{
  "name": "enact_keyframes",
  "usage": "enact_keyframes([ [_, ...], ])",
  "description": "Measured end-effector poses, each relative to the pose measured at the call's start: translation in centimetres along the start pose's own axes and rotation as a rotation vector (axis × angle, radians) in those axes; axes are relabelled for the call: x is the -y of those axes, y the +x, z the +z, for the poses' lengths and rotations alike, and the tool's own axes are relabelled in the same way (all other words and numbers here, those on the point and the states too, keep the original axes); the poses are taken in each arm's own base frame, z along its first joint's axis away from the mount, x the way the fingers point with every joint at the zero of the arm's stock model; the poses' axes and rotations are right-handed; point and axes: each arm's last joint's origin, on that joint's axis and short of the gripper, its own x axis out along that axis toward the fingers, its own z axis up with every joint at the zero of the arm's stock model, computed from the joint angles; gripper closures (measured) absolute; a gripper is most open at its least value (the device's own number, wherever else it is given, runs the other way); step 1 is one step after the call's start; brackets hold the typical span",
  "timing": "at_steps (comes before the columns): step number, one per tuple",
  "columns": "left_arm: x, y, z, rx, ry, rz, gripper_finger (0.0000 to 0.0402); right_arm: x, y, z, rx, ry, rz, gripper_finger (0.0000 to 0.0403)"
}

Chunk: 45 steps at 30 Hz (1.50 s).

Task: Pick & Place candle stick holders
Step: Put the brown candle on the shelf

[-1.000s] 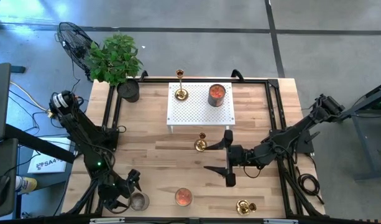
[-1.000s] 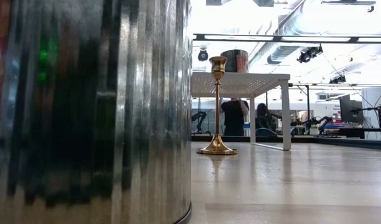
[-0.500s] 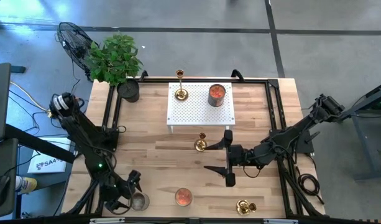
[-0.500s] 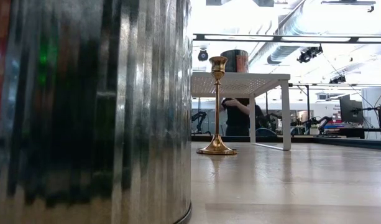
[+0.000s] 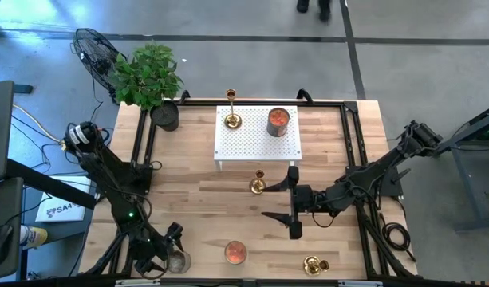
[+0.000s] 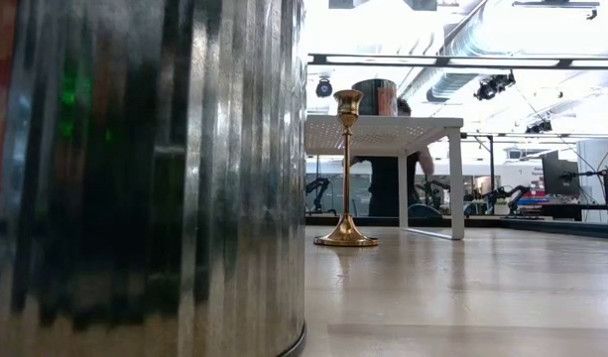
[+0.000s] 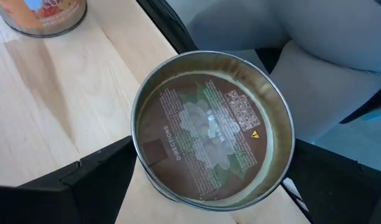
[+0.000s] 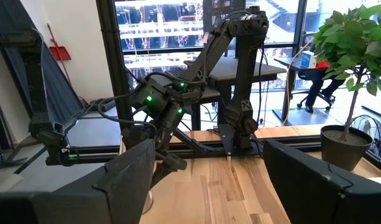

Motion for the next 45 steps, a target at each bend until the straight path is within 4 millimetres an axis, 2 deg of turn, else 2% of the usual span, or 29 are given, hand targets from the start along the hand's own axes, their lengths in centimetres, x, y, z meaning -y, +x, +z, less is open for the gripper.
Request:
enact_keyframes([
  [15,0.0,0.0,0.0,0.002,0.001,0.008,0.0009,0.0,0.0,0.0,0.000,0.000,-0.002,0.0109],
  [23,0.3,1.2,0.0,0.014,-0.001,-0.049,0.0009,0.0,0.0,0.0,-0.001,0.000,-0.002,0.0109],
  [29,0.4,1.3,0.0,0.018,0.016,-0.058,0.0010,0.0,0.0,0.0,-0.001,0.010,-0.002,0.0109],
  [32,0.4,1.3,0.0,0.019,0.016,-0.057,0.0021,0.0,0.0,0.0,-0.001,0.018,-0.002,0.0109],
  [37,0.4,1.3,0.1,0.028,0.019,-0.067,0.0065,-0.1,0.1,-0.2,-0.005,0.016,-0.002,0.0109],
  [45,0.5,1.3,0.1,0.031,0.018,-0.069,0.0067,-0.2,0.5,-0.6,-0.010,0.016,-0.006,0.0109],
])
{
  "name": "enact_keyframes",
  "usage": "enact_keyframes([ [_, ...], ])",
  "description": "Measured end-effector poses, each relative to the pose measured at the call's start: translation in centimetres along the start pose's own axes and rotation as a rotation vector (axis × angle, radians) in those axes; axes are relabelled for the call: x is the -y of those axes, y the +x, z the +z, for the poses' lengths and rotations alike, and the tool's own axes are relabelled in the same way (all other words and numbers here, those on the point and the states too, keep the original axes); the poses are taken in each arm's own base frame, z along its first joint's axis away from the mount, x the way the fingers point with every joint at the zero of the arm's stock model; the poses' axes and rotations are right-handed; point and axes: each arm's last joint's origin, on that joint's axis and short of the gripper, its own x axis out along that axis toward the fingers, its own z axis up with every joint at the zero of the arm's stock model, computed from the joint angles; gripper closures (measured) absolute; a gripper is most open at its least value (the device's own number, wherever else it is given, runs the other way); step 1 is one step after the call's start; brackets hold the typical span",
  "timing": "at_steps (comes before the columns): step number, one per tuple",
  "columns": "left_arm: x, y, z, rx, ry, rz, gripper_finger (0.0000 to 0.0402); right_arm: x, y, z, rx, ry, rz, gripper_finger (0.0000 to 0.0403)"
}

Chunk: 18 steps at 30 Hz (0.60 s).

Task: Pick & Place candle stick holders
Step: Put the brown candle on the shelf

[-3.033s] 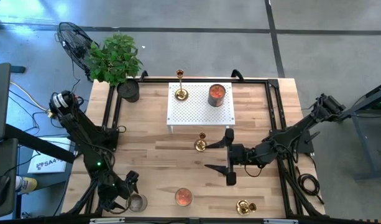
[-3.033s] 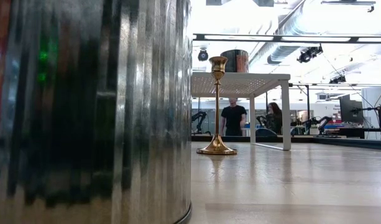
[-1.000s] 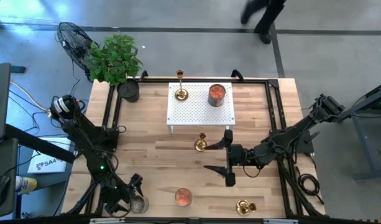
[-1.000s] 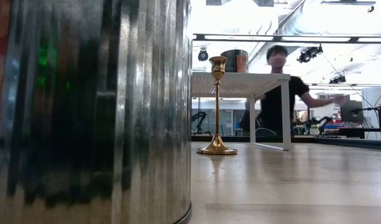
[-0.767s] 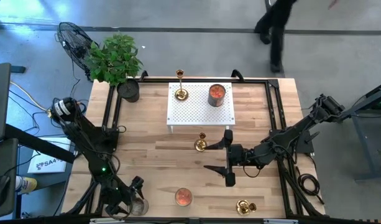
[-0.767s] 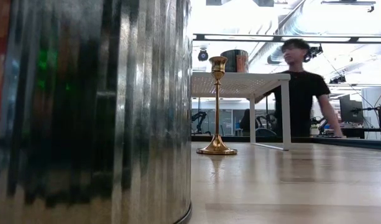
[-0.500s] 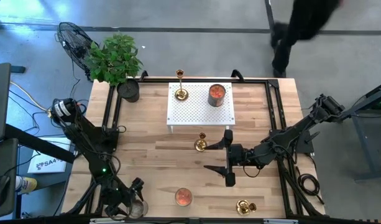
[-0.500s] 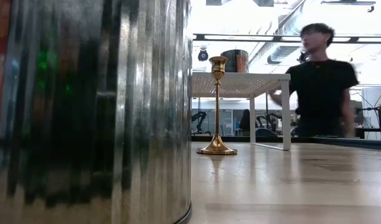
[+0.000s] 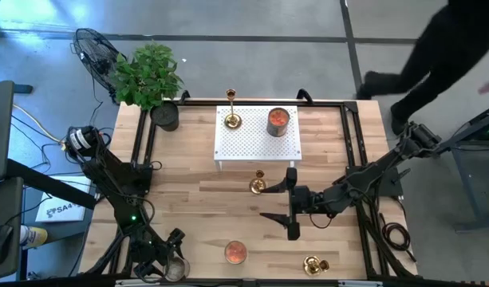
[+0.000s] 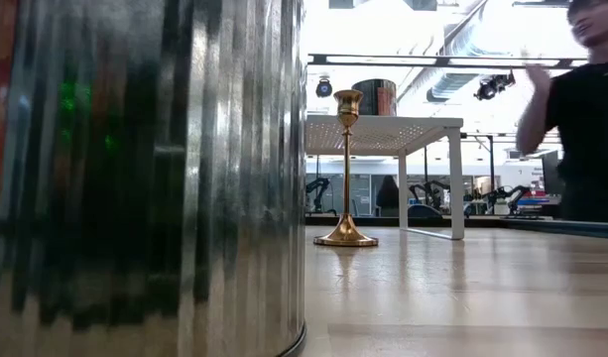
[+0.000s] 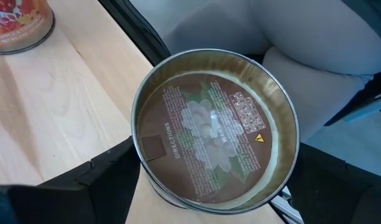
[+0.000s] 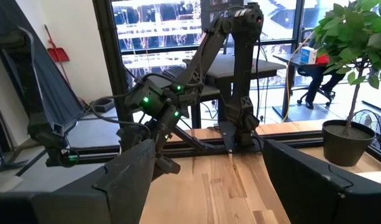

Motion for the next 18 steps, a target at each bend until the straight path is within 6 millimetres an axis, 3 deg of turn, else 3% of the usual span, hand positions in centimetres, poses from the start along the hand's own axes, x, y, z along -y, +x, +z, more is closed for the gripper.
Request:
enact_keyframes([
  [9,-0.1,-0.9,0.2,-0.016,-0.012,0.041,0.0076,0.0,0.0,-0.1,-0.003,0.001,0.007,0.0109],
  [18,-0.2,-2.7,2.4,-0.005,-0.008,0.212,0.0078,-0.5,-0.2,-0.1,-0.007,-0.041,0.048,0.0109],
])
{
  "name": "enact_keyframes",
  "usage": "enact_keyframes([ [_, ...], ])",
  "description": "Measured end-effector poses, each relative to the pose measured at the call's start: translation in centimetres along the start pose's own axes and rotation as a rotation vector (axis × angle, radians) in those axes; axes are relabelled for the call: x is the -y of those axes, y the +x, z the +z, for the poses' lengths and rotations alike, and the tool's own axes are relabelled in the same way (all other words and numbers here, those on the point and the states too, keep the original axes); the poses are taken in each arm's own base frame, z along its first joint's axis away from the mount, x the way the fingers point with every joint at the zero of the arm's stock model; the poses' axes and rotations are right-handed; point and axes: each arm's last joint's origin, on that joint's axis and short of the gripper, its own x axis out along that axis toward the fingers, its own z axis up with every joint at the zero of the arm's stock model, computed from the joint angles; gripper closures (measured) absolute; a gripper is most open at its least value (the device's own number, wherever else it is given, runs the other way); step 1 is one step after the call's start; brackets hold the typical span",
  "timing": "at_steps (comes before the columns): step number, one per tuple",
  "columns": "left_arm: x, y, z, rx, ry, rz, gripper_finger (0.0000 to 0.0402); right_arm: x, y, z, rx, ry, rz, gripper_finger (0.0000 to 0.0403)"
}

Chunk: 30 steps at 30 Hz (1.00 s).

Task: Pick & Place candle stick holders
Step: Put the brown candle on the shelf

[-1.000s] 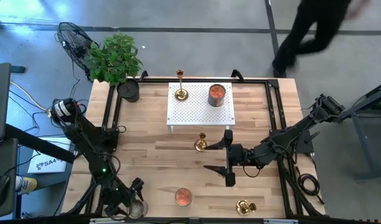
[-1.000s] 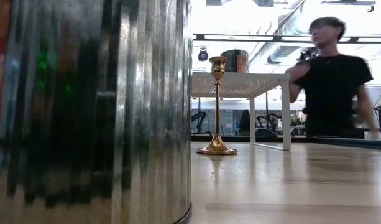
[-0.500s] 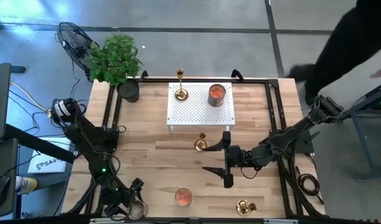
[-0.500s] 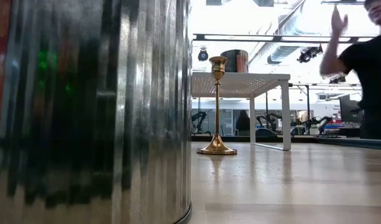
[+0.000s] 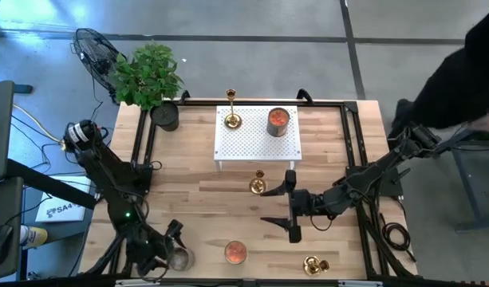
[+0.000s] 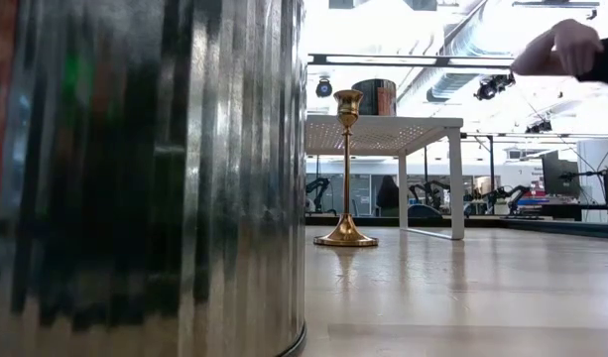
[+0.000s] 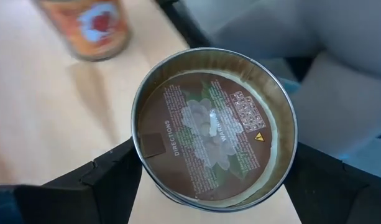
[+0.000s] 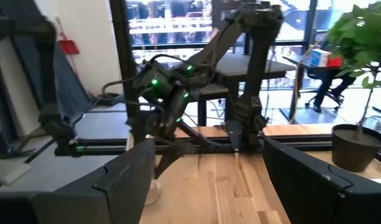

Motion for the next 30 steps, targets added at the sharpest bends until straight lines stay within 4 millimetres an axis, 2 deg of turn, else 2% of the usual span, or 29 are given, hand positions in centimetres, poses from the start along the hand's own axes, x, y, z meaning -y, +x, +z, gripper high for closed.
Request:
enact_keyframes([
  [9,-1.9,-1.9,4.7,-0.027,0.021,0.205,0.0078,-1.3,-0.8,-0.1,-0.002,-0.031,0.050,0.0109],
  [16,-3.5,-4.5,9.2,-0.016,0.048,0.291,0.0078,-2.1,-1.2,-0.2,-0.006,-0.111,0.077,0.0109],
  [25,-5.7,-8.6,14.8,0.098,0.086,0.392,0.0079,-1.3,-0.9,-1.0,-0.086,-0.185,0.033,0.0109],
  [30,-7.1,-9.7,16.2,0.132,0.089,0.412,0.0080,-1.1,-0.8,-0.9,-0.080,-0.207,0.016,0.0109],
])
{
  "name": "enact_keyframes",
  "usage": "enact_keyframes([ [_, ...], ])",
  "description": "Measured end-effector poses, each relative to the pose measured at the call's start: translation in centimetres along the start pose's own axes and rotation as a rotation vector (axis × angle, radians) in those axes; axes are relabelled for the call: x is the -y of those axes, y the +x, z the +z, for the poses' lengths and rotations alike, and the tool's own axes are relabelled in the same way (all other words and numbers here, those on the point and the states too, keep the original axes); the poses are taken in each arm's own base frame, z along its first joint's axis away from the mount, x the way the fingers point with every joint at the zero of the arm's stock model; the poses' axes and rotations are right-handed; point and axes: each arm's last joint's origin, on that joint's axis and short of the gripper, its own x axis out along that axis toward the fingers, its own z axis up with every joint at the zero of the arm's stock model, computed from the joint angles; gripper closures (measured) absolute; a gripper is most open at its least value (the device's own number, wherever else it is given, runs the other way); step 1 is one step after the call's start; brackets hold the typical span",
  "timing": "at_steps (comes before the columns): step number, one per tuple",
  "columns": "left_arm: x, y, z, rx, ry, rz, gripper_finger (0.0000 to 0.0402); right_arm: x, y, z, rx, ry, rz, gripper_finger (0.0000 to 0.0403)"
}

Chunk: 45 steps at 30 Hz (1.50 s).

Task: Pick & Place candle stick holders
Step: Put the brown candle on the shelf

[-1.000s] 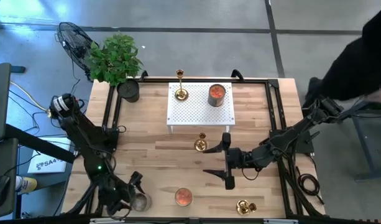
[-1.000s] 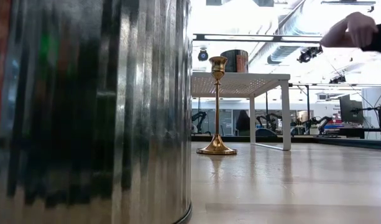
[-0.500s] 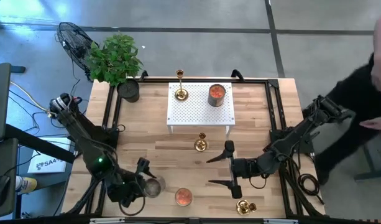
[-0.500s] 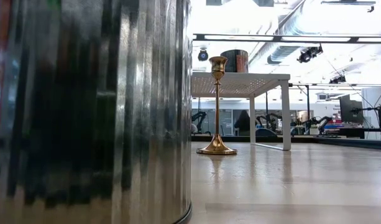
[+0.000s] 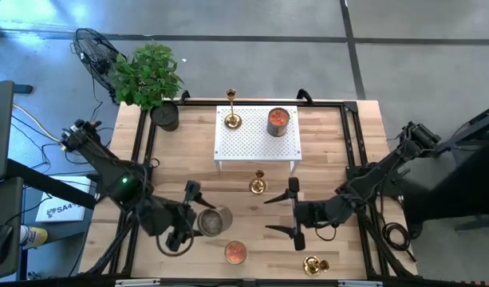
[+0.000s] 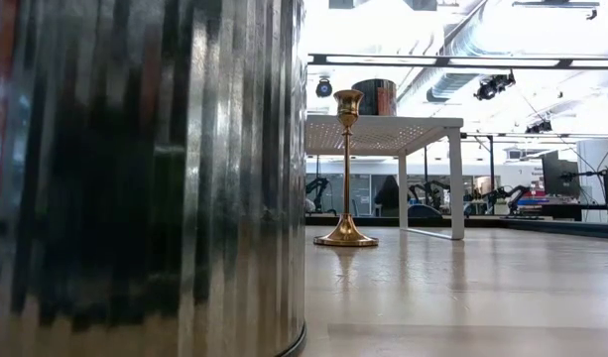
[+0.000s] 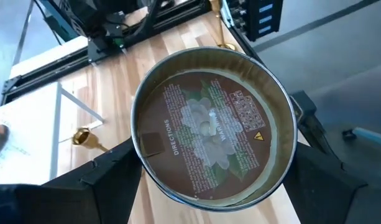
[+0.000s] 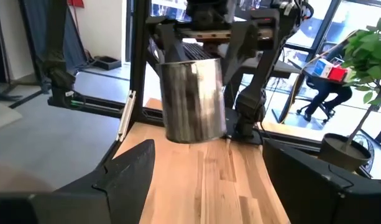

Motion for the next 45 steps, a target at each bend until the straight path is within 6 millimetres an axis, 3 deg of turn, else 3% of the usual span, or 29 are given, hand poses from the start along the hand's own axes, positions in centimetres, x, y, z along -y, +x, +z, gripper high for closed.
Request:
enact_keyframes([
  [16,-3.4,1.4,0.2,-0.018,-0.025,0.004,0.0080,-0.3,0.0,0.0,0.007,0.021,0.096,0.0109],
  [40,-3.7,1.6,0.4,-0.004,0.037,0.009,0.0080,0.2,0.2,0.4,0.043,0.042,0.056,0.0109],
  [45,-3.7,1.6,0.3,-0.006,0.060,0.009,0.0080,0.8,0.3,0.1,0.007,0.093,-0.076,0.0109],
])
